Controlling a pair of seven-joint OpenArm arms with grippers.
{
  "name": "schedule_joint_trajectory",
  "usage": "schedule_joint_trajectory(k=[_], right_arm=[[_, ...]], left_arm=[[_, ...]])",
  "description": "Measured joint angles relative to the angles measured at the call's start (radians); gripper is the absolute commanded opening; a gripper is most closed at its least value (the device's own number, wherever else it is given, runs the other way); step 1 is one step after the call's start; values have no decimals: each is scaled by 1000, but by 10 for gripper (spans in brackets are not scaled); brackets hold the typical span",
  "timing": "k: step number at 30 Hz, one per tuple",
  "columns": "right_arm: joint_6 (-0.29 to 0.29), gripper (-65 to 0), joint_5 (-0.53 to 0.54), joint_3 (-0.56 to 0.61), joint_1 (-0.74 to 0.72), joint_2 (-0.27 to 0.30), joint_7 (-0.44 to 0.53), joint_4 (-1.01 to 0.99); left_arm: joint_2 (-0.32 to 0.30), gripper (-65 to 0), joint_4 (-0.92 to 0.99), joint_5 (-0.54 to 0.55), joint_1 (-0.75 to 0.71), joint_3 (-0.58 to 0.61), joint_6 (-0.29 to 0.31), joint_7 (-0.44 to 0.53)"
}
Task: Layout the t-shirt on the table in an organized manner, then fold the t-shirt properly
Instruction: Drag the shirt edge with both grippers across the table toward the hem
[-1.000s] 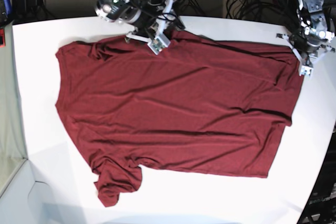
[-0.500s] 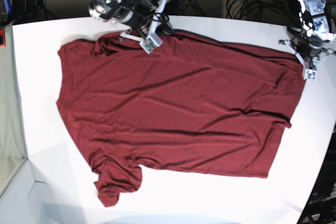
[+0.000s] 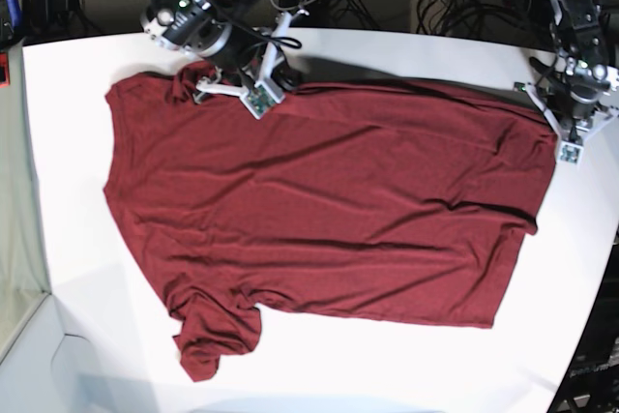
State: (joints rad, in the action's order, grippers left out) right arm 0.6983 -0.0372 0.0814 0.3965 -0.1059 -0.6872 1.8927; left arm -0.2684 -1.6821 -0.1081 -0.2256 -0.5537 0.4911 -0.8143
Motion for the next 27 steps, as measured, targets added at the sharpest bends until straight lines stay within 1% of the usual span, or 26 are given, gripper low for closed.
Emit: schedule_joint_trajectory(k=[5, 7, 10, 15, 17, 19, 22, 27], right_arm=[[0, -650, 0, 0, -26, 0, -4, 3], [0, -650, 0, 0, -41, 1, -5, 5], [0, -650, 0, 2, -65, 25, -4, 5], [0, -650, 1, 2, -114, 32, -19, 3], [0, -650, 0, 3, -148, 45, -53, 2], [0, -650, -4, -1, -178, 45, -76, 2], [0, -650, 4, 4, -209, 45, -77, -3], [0, -650, 2, 4, -272, 47, -84, -77]], left_arm=[[-3, -650, -7, 1, 47, 0, 0, 3], [-22, -650, -3, 2, 66, 9, 0, 3], [-28, -650, 2, -5, 117, 7, -1, 0], [-31, -650, 37, 0, 196, 17, 0, 1], [-35, -650, 82, -12, 237, 54, -5, -5], [-36, -650, 109, -21, 266, 93, -4, 6], [-30, -650, 154, -82, 299, 142, -4, 11], [-10, -650, 238, -101, 397, 214, -2, 11]])
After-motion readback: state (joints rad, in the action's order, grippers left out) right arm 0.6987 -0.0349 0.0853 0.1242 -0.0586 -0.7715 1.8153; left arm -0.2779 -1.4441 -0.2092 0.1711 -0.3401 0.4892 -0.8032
